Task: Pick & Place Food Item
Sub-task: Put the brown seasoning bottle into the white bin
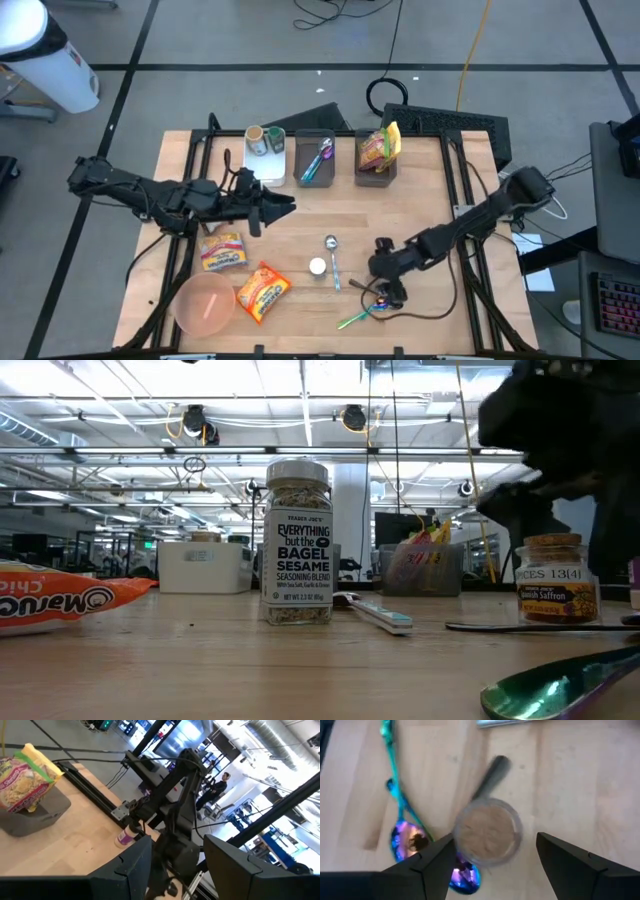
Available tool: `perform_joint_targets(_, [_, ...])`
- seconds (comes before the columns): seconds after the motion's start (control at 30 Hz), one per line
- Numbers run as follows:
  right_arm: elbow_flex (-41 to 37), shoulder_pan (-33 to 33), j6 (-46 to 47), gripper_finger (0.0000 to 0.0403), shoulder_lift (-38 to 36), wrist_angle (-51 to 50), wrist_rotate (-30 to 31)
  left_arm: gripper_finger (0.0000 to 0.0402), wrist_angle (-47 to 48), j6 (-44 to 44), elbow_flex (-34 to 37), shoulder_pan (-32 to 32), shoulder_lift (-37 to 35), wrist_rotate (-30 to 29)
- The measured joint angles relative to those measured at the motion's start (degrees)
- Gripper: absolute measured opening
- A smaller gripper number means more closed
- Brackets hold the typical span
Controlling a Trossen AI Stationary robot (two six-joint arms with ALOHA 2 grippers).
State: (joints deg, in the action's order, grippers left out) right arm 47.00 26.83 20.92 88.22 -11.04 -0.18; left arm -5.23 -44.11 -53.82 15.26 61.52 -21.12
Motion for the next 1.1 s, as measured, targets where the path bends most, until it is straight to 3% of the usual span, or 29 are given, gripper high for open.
perform_joint_targets(0.27, [-13.09, 1.8, 8.94, 0.0265, -6.31, 16.92, 2.85, 0.0186, -0.45, -0.47, 0.0, -0.02, 0.02, 0.0])
perform_joint_targets(0.43, [-18.52, 4.42, 11.89, 0.0265, -7.18, 27.63, 9.95, 0.0186, -0.49, -1.39, 0.0, -0.02, 0.02, -0.04])
perform_joint_targets(0.63, [-19.43, 7.12, 11.44, 0.0265, -6.34, 30.32, 18.27, 0.0186, -0.55, -1.89, 0.0, -0.02, 0.0, -2.05])
perform_joint_targets(1.1, [-19.49, 7.52, 10.87, 0.0265, 0.96, 37.71, 21.18, 0.0186, -0.58, -3.22, 0.0, -0.02, 0.0, -2.58])
